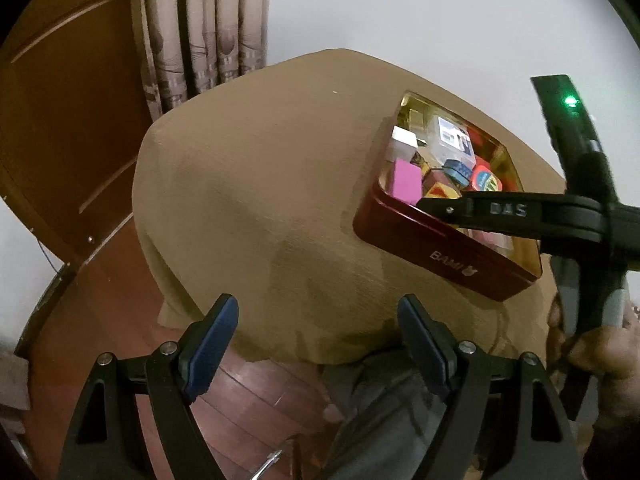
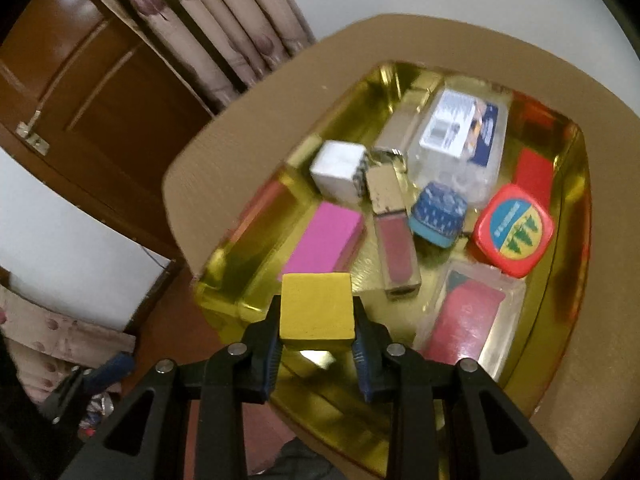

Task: Organize rigid objects

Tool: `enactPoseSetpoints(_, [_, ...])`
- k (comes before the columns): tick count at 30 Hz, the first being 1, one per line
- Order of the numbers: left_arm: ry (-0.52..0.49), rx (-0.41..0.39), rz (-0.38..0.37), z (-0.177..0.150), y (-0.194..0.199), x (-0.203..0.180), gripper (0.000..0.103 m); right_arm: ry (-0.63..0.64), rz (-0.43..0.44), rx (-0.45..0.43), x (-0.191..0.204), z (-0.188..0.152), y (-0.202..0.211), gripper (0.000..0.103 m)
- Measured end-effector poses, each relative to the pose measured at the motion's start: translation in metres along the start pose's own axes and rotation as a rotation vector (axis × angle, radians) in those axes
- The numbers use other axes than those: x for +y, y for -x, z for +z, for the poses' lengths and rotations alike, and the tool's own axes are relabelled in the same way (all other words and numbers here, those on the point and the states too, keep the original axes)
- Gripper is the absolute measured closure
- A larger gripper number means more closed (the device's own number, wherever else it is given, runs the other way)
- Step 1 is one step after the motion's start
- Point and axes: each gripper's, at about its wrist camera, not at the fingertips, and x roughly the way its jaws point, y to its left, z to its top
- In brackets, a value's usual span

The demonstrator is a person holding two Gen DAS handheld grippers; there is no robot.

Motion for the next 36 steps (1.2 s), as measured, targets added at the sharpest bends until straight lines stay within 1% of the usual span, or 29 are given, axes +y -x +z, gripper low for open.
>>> enactPoseSetpoints(5, [0.023, 0.020, -0.021, 0.000, -0.004, 0.003, 0.025, 0.009, -0.096, -0.021, -0.001, 0.001, -0.012, 0.073])
enactPoseSetpoints(7, [0.023, 0.021, -0.026, 0.000, -0.004, 0.003, 0.025, 0.040, -0.131, -0.034, 0.004, -0.001, -0.013, 0.072])
enactPoseSetpoints(11, [-0.011, 0.006, -0.017, -0.001, -0.003, -0.003, 0.025, 0.065, -0.151, -0.068, 0.006, -0.002, -0.017, 0.071])
enactPoseSetpoints(13, [-0.029, -0.010, -0.022, -0.001, -0.001, -0.005, 0.025, 0.060, -0.144, -0.100, 0.006, -0.004, -0.012, 0.066])
enactPoseSetpoints(15, [-0.048, -0.028, -0.012, -0.001, 0.002, -0.008, 0.025, 0.065, -0.161, -0.127, 0.007, -0.006, -0.003, 0.064])
enactPoseSetpoints(18, [-0.064, -0.046, -0.012, -0.001, 0.004, -0.009, 0.024, 0.100, -0.199, -0.205, 0.014, -0.013, 0.018, 0.059])
enactPoseSetpoints(21, [-0.082, -0.051, -0.007, -0.002, 0.004, -0.011, 0.018, 0.135, -0.226, -0.312, 0.023, -0.025, 0.048, 0.056])
enactPoseSetpoints(22, [-0.088, -0.053, -0.004, -0.002, 0.004, -0.012, 0.018, 0.143, -0.240, -0.357, 0.026, -0.032, 0.058, 0.054])
enactPoseSetpoints(25, [-0.110, -0.083, 0.013, -0.002, 0.008, -0.016, 0.018, 0.166, -0.317, -0.485, 0.036, -0.057, 0.084, 0.049])
enactPoseSetpoints(27, [-0.121, -0.098, 0.018, -0.003, 0.010, -0.018, 0.018, 0.177, -0.375, -0.541, 0.042, -0.072, 0.093, 0.047])
enactPoseSetpoints(30, [-0.133, -0.118, 0.018, -0.004, 0.013, -0.021, 0.017, 0.181, -0.452, -0.580, 0.046, -0.090, 0.099, 0.036])
enactPoseSetpoints(33, [-0.141, -0.144, 0.018, -0.004, 0.018, -0.023, 0.017, 0.161, -0.553, -0.617, 0.048, -0.104, 0.105, 0.036])
enactPoseSetpoints(36, [-0.146, -0.179, 0.021, -0.005, 0.023, -0.024, 0.017, 0.136, -0.624, -0.646, 0.046, -0.114, 0.115, 0.035])
